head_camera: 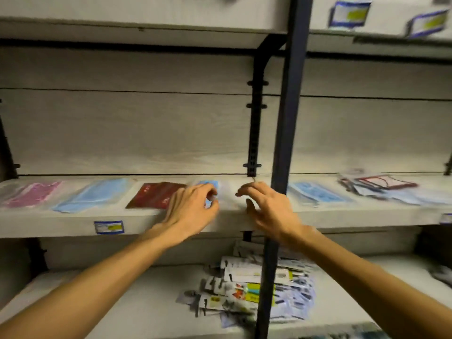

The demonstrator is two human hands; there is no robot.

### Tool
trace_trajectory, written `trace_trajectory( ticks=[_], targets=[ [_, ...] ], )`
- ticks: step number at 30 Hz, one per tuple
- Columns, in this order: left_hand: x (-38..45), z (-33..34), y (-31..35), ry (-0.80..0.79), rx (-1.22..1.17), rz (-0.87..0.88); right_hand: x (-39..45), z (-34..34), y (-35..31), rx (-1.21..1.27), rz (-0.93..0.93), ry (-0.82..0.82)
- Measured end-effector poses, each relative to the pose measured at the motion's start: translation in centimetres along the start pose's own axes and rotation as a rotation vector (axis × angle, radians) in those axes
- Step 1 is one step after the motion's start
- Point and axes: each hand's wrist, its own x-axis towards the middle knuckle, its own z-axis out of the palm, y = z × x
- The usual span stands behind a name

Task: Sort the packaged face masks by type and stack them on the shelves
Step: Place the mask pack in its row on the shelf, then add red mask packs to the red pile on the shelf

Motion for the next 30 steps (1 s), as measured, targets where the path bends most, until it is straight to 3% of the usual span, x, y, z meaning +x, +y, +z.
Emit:
trace_trajectory(
  ticks=[4, 8, 13, 20, 25, 30],
  targets=[
    [-1.0, 3.2, 8.8, -0.014, -0.050, 0.074, -6.5, -4.6, 3.2, -0.026, -0.027, -0.029],
    [-0.3, 6.1, 16.1, -0.133, -0.042, 0.241, -10.6, -8.7, 9.2, -0.071, 0.156, 0.018],
    [2.9, 10.4, 23.3, -0.158, 0.016, 0.381, -15.3, -12.2, 16.8, -0.110, 0.373, 0.076],
    [7.7, 17.3, 30.2, -0.182, -0.007, 0.479, -18.8, -14.4, 26.5, -0.210, 0.490, 0.102],
    [13.3, 22.8, 33.9, -0.196, -0.006, 0.485, -17.9, -15.5, 34.7, -0.238, 0.566, 0.016],
    [18.8, 27.5, 36.0, -0.216, -0.027, 0.421, -14.7, -16.4, 43.0, -0.196, 0.634, -0.174]
  ],
)
